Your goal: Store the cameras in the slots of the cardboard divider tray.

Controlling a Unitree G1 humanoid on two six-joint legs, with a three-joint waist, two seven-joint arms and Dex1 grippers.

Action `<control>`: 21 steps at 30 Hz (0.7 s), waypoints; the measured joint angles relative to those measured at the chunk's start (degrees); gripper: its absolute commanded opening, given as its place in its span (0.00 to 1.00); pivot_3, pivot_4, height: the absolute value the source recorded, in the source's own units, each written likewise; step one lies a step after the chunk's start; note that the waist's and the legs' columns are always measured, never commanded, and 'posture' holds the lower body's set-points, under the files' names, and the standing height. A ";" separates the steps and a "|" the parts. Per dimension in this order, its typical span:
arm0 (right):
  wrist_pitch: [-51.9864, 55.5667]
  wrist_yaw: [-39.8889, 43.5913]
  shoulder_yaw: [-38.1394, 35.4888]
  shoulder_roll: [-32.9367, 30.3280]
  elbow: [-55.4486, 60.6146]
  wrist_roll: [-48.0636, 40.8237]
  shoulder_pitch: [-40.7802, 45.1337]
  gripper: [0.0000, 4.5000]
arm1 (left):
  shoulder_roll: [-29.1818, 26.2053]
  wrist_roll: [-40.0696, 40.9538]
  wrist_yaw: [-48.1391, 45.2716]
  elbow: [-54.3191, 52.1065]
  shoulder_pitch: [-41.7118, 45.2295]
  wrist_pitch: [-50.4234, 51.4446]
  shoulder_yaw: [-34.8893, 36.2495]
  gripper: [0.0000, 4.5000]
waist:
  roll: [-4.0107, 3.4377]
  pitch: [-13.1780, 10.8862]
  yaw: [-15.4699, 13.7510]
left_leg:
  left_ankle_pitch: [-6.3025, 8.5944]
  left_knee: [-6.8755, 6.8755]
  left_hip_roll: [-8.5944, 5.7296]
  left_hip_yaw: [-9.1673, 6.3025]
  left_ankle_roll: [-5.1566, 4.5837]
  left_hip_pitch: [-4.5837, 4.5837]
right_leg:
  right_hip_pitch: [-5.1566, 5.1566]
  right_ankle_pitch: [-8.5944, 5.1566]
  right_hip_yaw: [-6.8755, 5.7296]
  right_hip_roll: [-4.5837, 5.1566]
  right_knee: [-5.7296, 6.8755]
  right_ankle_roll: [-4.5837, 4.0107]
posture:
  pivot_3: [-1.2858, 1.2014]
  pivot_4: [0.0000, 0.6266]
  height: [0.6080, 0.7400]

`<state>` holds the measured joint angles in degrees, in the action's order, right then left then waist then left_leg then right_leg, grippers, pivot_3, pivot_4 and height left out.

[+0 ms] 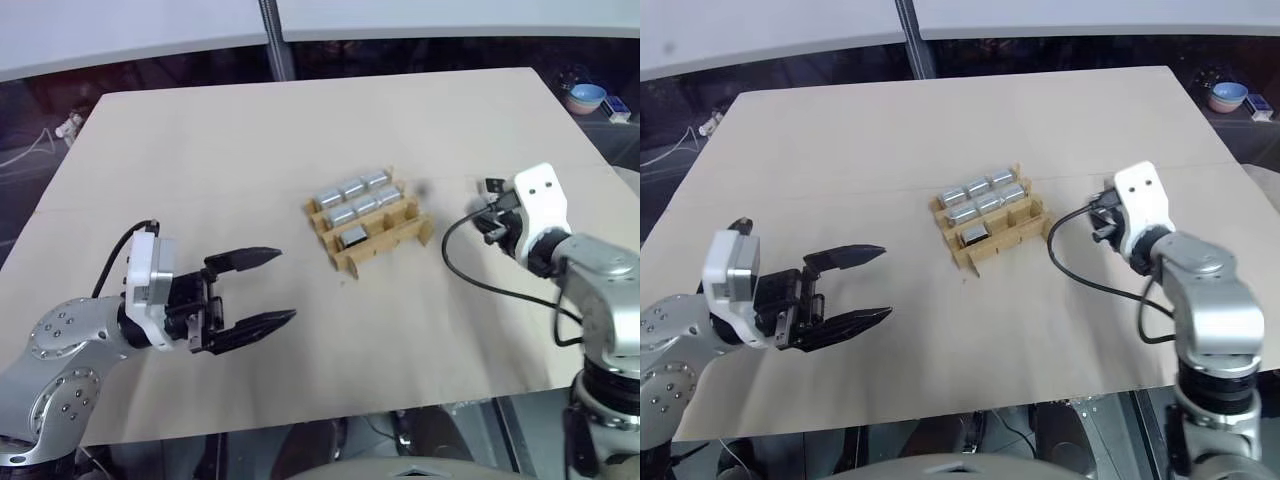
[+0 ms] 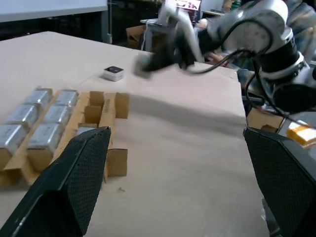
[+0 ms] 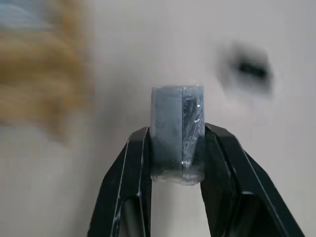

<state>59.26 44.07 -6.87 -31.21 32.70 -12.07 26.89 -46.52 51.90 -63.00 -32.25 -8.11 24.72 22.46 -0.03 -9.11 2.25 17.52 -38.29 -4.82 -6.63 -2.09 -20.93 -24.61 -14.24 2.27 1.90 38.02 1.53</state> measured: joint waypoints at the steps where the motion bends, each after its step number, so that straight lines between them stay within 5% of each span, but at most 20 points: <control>1: -8.04 5.07 2.10 -2.22 -4.05 -0.74 2.33 0.18 | 0.07 -0.01 0.30 -0.17 -0.14 -0.01 0.02 1.00 | 0.02 -0.01 0.29 | 0.00 -0.01 0.01 0.03 -0.01 0.16 | 0.12 0.00 0.01 -0.01 0.01 0.00 | 0.52 0.24 1.00; 11: -69.93 32.55 21.16 4.18 -63.10 6.83 26.92 0.18 | 0.85 0.19 3.18 -3.90 -4.13 0.01 2.71 1.00 | 0.20 -0.08 -0.17 | 0.01 -0.03 0.01 -0.07 -0.02 -0.09 | -0.03 0.01 -0.08 0.03 -0.12 -0.01 | 0.52 0.24 1.00; 21: -93.93 38.94 23.86 7.45 -89.40 11.97 35.78 0.18 | 1.86 1.65 6.07 -8.01 -9.72 0.02 6.82 1.00 | 0.18 -0.08 0.03 | 0.01 -0.04 0.01 -0.10 -0.01 -0.13 | -0.08 0.01 -0.12 0.02 -0.07 -0.02 | 0.52 0.24 1.00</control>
<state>-34.67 83.01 16.99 -23.76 -56.70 -0.10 62.67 -44.66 53.54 -56.93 -40.26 -17.83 24.74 29.28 0.15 -9.19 2.28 17.53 -38.33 -4.81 -6.74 -2.10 -21.07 -24.69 -14.24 2.15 1.93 37.95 1.51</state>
